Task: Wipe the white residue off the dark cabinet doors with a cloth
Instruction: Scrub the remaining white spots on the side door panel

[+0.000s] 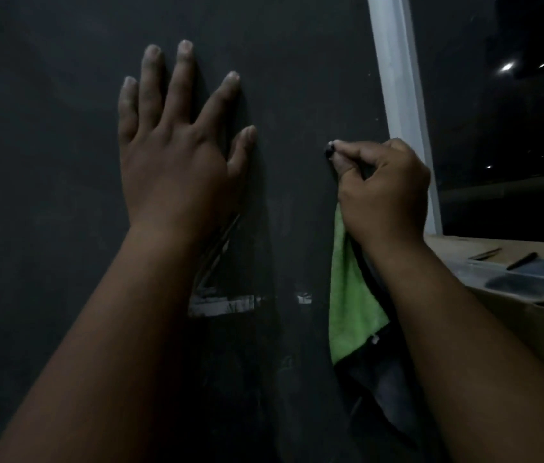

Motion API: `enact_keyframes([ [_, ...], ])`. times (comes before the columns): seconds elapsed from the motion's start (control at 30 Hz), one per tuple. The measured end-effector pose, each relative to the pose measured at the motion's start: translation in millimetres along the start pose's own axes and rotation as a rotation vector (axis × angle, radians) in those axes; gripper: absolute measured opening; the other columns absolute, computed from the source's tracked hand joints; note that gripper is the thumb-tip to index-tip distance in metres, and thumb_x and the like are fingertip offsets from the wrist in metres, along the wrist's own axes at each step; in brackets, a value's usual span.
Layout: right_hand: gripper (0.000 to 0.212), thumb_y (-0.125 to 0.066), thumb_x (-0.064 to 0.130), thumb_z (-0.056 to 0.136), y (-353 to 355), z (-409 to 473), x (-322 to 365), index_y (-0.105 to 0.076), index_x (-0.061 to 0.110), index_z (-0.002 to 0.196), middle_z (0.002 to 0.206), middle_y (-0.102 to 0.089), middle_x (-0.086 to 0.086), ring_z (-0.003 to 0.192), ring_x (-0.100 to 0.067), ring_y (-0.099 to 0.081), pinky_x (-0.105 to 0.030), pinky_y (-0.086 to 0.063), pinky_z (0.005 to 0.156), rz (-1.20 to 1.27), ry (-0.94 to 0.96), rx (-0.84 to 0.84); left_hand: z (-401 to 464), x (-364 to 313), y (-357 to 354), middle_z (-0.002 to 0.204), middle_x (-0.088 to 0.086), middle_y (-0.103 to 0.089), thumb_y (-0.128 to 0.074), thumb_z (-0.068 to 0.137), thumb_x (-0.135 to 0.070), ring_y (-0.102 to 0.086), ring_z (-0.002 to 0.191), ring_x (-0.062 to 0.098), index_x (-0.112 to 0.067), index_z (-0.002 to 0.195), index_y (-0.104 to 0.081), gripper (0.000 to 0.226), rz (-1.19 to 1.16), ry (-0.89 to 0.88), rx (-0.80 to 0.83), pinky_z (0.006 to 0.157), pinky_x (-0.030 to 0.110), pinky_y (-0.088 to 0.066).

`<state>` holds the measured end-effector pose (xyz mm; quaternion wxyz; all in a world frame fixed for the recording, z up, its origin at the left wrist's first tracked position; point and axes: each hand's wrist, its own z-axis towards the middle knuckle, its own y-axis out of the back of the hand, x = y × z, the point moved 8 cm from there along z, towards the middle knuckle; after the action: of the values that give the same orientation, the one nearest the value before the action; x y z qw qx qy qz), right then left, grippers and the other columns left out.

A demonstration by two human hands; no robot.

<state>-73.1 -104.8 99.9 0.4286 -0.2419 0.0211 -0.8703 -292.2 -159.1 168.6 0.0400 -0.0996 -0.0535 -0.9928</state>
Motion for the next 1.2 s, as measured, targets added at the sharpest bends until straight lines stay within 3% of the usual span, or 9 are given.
enact_keyframes([
  [0.07,0.018,-0.072,0.031,0.096,1.3,2.0,-5.8,-0.079,0.027,0.112,0.098,-0.066,0.004,0.087,-0.006,-0.064,-0.003,-0.045,0.068,-0.022,-0.017,-0.007,-4.0,0.2,-0.6,0.175,0.003,-0.003,-0.029,0.104,-0.067,0.004,0.161,0.028,-0.041,0.162,-0.026,0.063,0.002,0.005,0.003,0.130,0.049,-0.001],
  [0.13,0.018,-0.073,0.026,0.096,-1.1,-16.1,-7.4,-0.079,0.021,0.113,0.095,-0.064,0.003,0.082,-0.002,-0.060,0.000,-0.043,0.068,-0.017,-0.002,0.005,-10.9,-2.0,-1.7,0.175,0.004,-0.002,-0.029,0.105,-0.065,0.005,0.161,0.029,-0.040,0.163,-0.025,0.063,-0.004,0.018,0.007,0.130,0.050,-0.001],
  [0.43,0.019,-0.067,0.037,0.099,3.4,7.0,-22.6,-0.077,0.028,0.114,0.097,-0.062,0.002,0.083,-0.008,-0.059,-0.005,-0.041,0.063,-0.046,0.064,0.024,-36.9,-20.3,-7.4,0.175,0.005,-0.008,-0.030,0.106,-0.060,-0.001,0.161,0.032,-0.040,0.162,-0.028,0.059,0.045,0.089,-0.050,0.130,0.049,-0.002],
  [0.6,0.017,-0.071,0.027,0.098,15.1,-31.7,-35.7,-0.079,0.016,0.108,0.086,-0.057,-0.003,0.069,-0.017,-0.054,-0.027,-0.047,0.054,0.018,0.102,0.093,-34.9,-17.6,-6.9,0.175,0.001,-0.008,-0.034,0.105,-0.062,-0.001,0.162,0.029,-0.043,0.161,-0.028,0.060,0.057,0.120,-0.022,0.130,0.047,-0.001],
  [0.7,0.018,-0.072,0.028,0.098,13.6,-17.7,-43.1,-0.079,0.017,0.110,0.086,-0.058,-0.003,0.070,-0.017,-0.054,-0.024,-0.045,0.054,0.039,0.106,0.093,-35.0,-17.9,-8.2,0.175,-0.001,-0.007,-0.031,0.105,-0.063,0.000,0.162,0.027,-0.044,0.162,-0.026,0.060,0.072,0.121,-0.025,0.130,0.047,-0.001],
  [0.8,0.022,-0.067,0.035,0.100,10.9,14.6,-43.1,-0.077,0.022,0.115,0.094,-0.061,-0.001,0.078,-0.014,-0.057,-0.009,-0.039,0.062,0.014,0.082,0.046,-35.5,-17.1,-8.6,0.175,-0.002,-0.006,-0.030,0.105,-0.064,0.001,0.162,0.026,-0.044,0.162,-0.025,0.061,0.070,0.119,-0.019,0.130,0.046,0.000],
  [0.87,0.024,-0.065,0.035,0.101,10.8,19.4,-47.7,-0.075,0.022,0.119,0.099,-0.063,-0.002,0.083,-0.012,-0.058,-0.006,-0.039,0.068,0.007,0.067,0.039,-36.4,-16.7,-8.2,0.175,-0.002,-0.005,-0.030,0.105,-0.064,0.002,0.162,0.025,-0.044,0.162,-0.025,0.061,0.067,0.123,-0.012,0.130,0.046,0.001],
  [1.03,0.025,-0.067,0.025,0.099,27.6,-39.3,-67.9,-0.073,0.010,0.118,0.102,-0.063,-0.003,0.088,0.002,-0.051,0.005,-0.038,0.076,-0.026,-0.040,-0.043,-38.9,-16.7,-7.7,0.176,-0.002,-0.001,-0.029,0.104,-0.064,0.006,0.162,0.024,-0.044,0.163,-0.023,0.062,0.043,0.106,0.027,0.130,0.048,0.001],
  [1.2,0.022,-0.069,0.025,0.098,18.0,-34.6,-57.2,-0.074,0.017,0.118,0.107,-0.065,0.000,0.093,0.002,-0.054,0.004,-0.039,0.077,-0.002,-0.111,-0.038,-38.7,-12.0,0.2,0.175,0.000,-0.010,-0.035,0.104,-0.062,-0.001,0.162,0.026,-0.043,0.160,-0.033,0.059,0.005,0.059,0.031,0.130,0.045,-0.003],
])
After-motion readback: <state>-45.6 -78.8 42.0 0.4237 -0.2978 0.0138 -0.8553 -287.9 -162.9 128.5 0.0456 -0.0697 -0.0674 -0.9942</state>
